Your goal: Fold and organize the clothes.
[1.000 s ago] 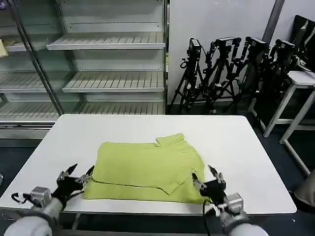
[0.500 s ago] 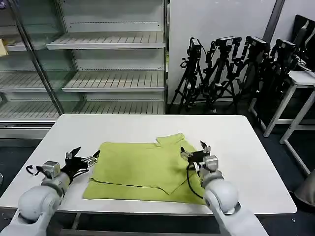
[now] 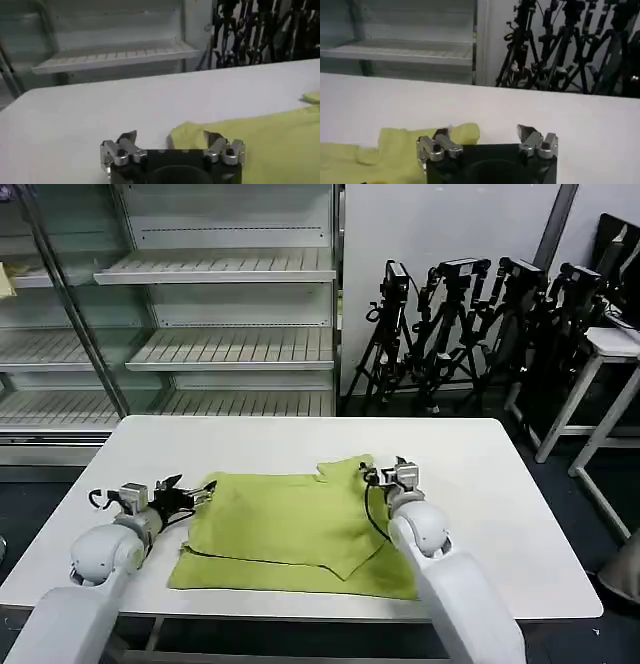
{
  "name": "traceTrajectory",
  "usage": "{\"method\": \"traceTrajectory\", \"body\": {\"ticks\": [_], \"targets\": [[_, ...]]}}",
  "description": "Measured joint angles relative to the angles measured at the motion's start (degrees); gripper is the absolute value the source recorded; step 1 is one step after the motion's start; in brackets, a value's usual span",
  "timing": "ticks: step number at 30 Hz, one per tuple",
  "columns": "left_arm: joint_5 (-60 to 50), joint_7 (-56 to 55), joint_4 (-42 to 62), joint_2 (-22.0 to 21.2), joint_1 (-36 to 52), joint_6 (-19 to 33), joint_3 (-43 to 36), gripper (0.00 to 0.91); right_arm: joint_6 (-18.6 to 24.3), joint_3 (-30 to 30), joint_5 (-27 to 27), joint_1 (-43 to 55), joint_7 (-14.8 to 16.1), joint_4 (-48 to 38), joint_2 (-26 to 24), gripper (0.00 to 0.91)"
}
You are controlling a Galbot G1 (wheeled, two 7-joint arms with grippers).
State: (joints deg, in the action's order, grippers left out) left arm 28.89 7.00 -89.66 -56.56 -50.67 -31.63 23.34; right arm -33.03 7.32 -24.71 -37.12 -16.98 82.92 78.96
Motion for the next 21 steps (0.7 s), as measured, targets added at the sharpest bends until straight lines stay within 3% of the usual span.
{"method": "traceTrajectory", "body": {"ticks": [11,12,13,14,15,16,21], "targets": [[-0.03,1.3,4.82,-0.57,4.19,-0.25,-2.22,0.907,-0.05,-0.77,-1.3,3.17,0.05,-5.87,2.69,0.907],[-0.04,1.38,5.12,-0.63,4.47,-0.29,-2.41,0.907,-0.05,-0.79,-1.44,3.3,0.05,-6.2,2.82,0.715],[-0.07,1.46,5.34,-0.71,4.7,-0.33,-2.59,0.907,-0.05,-0.8,-1.6,3.45,0.02,-6.54,2.93,0.222],[-0.1,1.58,5.61,-0.82,4.91,-0.37,-2.76,0.796,-0.05,-0.79,-1.74,3.6,0.01,-6.84,3.01,0.091],[-0.21,1.64,5.88,-0.93,5.17,-0.44,-2.93,0.111,-0.04,-0.79,-1.85,3.76,0.03,-7.13,3.07,0.0],[-0.3,1.71,6.15,-1.04,5.38,-0.46,-3.04,0.02,-0.03,-0.76,-1.97,3.89,0.05,-7.36,3.13,0.0],[-0.38,2.29,7.16,-1.3,6.2,-0.46,-3.4,0.02,0.04,-0.7,-2.44,4.16,0.15,-7.78,3.28,0.0]]}}
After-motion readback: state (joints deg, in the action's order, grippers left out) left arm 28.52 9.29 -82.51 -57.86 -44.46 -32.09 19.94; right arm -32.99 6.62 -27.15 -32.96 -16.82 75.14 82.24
